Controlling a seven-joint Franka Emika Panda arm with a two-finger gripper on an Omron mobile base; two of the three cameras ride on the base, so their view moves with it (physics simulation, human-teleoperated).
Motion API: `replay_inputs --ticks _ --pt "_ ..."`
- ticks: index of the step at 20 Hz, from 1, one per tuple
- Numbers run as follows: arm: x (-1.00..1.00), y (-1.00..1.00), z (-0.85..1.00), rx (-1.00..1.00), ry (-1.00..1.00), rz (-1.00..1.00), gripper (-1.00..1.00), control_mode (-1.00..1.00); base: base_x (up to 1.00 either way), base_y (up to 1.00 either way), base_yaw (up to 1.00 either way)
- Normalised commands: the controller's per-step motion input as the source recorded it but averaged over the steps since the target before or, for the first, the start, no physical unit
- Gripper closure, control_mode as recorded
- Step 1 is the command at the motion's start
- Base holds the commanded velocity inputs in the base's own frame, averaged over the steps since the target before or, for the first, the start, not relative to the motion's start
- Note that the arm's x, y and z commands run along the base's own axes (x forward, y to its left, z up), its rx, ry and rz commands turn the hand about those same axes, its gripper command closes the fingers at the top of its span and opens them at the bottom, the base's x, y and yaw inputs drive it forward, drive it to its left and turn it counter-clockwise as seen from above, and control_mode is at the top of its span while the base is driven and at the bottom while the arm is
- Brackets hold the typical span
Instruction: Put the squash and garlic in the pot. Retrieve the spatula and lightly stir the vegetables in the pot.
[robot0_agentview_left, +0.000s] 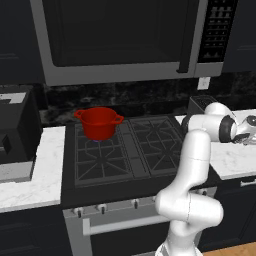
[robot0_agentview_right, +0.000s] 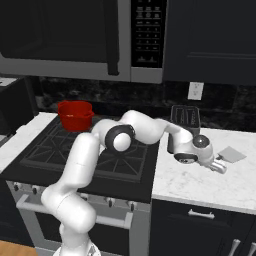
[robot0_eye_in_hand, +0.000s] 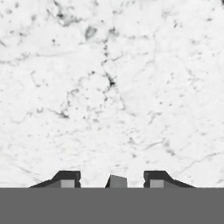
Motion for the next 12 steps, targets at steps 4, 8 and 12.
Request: replay_inputs --ticks 4,8,12 --pt "-0.04 0.0 0.08 0.0 -0.22 -0.01 1.0 -1.0 0.0 0.0 0.0" --pt "-0.02 0.0 0.14 0.0 -0.24 0.0 1.0 -1.0 0.0 0.0 0.0" --pt "-0.25 0.06 0.18 0.0 -0.21 0.0 1.0 -1.0 0.0 0.0 0.0"
